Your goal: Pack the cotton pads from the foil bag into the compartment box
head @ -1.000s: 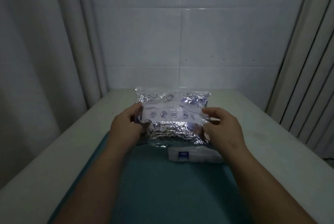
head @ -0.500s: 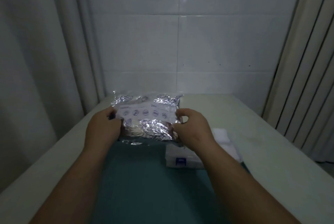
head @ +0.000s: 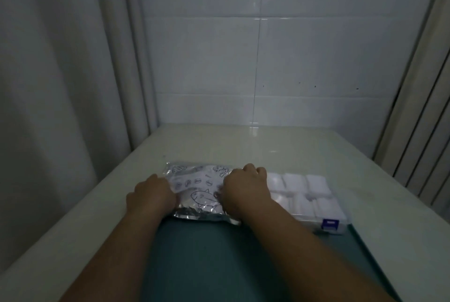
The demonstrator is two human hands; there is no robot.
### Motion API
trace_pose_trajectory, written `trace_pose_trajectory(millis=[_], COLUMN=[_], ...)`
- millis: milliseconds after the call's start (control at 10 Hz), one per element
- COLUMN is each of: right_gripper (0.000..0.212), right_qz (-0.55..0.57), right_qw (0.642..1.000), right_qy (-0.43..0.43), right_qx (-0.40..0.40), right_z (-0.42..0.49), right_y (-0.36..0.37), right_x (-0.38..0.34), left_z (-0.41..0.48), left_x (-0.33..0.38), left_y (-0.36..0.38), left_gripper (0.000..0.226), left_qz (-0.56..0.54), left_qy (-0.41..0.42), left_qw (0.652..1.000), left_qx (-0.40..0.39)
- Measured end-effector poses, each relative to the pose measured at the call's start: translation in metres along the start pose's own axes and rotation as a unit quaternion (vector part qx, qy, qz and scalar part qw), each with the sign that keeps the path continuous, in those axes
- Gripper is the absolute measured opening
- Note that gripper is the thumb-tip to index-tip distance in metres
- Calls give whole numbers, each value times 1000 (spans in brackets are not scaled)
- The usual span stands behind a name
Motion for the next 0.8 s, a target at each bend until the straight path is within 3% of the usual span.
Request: trace_pose_trajectory(millis=[100, 200, 300, 400, 600, 700, 800], right_gripper=[29, 36, 46, 50, 52, 42, 33], right_qz=[21, 12, -31, -64, -49, 3, 90], right_qw=[999, 998, 994, 990, 994, 997, 993], right_qy=[-21, -59, -70, -63, -72, -77, -49], right_qx=[43, 18, -80, -112, -66, -12, 58], right_z=[-3, -8, -10, -9, -10, -17, -28], right_y=[-16, -21, -2, 13, 12, -9, -32], right_x=[-9, -27, -39, -39, -39, -33, -16], left_z=[-10, -24, -31, -24, -30, -45, -54], left_x=[20, 50, 56, 42, 41, 46, 51], left_y=[-18, -22, 9, 28, 18, -2, -21], left_gripper=[59, 42, 43, 55, 48, 47, 49], left_qz=[-11, -46, 51, 125, 132, 64, -79], left_qy=[84, 211, 247, 203, 189, 199, 209], left_qw=[993, 974, 968, 971, 973, 977, 974], left_qx=[83, 72, 14, -14, 19, 48, 46])
Point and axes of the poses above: each hand's wrist, its own z-axis towards the middle knuckle, its own y-axis out of the palm, x = y × z, the point moved 10 cm from there along z, towards the middle knuckle, and after that the axes turned 13 degrees about -y, right-handed, at the moved point
